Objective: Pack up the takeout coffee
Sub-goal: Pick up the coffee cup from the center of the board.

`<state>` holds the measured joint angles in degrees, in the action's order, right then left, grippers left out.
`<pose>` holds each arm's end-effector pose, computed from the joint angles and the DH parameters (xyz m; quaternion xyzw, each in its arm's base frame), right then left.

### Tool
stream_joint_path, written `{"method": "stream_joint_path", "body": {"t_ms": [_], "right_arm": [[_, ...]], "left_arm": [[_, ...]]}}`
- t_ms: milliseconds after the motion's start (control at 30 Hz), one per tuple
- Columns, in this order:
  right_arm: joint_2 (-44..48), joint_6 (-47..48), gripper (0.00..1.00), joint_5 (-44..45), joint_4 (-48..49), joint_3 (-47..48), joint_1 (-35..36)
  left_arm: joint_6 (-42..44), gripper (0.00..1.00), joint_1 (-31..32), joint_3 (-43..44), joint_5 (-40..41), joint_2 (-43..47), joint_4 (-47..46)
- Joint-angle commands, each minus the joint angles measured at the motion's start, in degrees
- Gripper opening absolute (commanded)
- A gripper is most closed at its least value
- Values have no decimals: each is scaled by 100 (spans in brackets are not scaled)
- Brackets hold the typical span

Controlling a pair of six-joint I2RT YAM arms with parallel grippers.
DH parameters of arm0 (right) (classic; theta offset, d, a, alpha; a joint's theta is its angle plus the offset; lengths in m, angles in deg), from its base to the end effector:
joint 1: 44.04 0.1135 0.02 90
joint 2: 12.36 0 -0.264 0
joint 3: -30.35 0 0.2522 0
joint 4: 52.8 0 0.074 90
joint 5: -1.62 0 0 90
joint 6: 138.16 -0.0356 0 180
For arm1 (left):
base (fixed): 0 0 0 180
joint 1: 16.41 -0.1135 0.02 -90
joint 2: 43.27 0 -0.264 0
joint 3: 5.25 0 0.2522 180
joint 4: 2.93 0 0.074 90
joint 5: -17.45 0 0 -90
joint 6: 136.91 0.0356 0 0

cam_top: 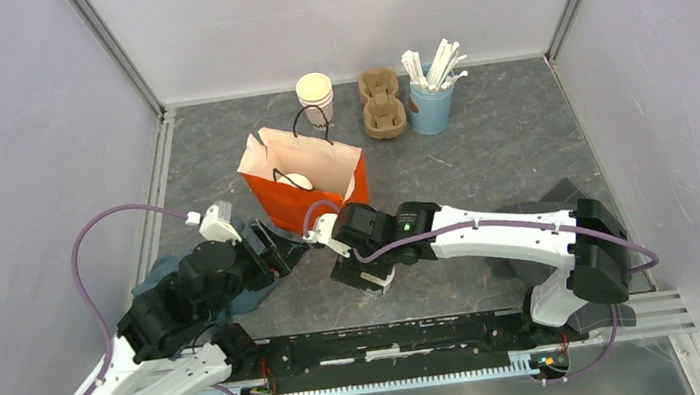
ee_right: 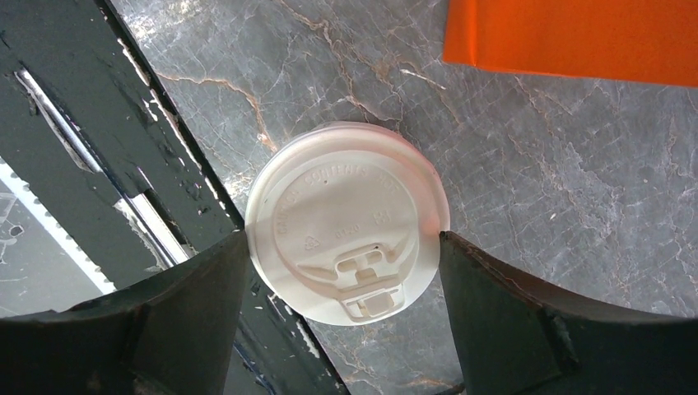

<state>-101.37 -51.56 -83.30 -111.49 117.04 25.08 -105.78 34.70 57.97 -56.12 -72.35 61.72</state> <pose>0.1172 0.2983 0.2715 -0.5155 0.8185 0.1133 0.2270 0.0651 -0.0647 0.3284 -0.1289 0.8526 -0.3310 0.3833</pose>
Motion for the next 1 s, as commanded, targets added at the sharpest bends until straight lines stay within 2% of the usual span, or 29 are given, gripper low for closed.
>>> {"method": "stream_joint_path", "body": {"t_ms": [0,567,967], "right_arm": [[26,59,85,138,-41,216,16],[897,-380,81,364,549,-648,1],[956,-850,80,299,511,-724,-89]], "left_arm": [[157,95,-13,166,80,26,-80],[174,95,-14,250,122,-51,-29],[218,95,-13,347,67,-115,20]]}}
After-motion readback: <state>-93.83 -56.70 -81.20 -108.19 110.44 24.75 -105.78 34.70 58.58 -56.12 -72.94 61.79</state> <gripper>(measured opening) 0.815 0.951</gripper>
